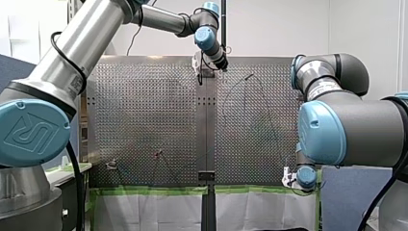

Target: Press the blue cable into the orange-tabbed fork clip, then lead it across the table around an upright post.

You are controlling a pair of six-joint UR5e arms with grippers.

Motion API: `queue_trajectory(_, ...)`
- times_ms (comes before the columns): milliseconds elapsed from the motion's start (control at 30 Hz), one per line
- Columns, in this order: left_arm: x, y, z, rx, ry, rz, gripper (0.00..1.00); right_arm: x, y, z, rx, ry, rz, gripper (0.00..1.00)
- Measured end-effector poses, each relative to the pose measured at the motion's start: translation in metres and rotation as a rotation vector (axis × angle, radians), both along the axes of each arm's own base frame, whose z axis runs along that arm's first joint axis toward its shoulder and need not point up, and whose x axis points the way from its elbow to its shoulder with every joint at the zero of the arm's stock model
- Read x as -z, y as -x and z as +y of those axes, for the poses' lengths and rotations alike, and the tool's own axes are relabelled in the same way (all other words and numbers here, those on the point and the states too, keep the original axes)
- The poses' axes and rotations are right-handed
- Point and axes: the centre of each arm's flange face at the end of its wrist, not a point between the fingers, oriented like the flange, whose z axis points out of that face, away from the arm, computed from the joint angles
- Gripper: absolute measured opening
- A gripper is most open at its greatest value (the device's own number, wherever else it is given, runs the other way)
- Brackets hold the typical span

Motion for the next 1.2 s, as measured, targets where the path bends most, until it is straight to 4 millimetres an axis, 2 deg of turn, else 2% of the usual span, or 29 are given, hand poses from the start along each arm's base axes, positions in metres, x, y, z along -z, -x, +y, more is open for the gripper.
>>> queue_trajectory(467,0.0,0.003,-0.008,0.083,-0.002,-0.002,1.0,0.0,-0.002,0.001,-0.004,-0.002,0.003,0.0)
queue_trajectory(967,0.0,0.004,-0.009,0.095,-0.001,0.0,1.0,0.0,-0.003,0.001,-0.006,-0.001,0.003,0.0)
queue_trajectory(1200,0.014,0.008,-0.008,0.084,-0.023,0.019,1.0,0.0,-0.003,0.001,-0.006,-0.001,0.003,0.0)
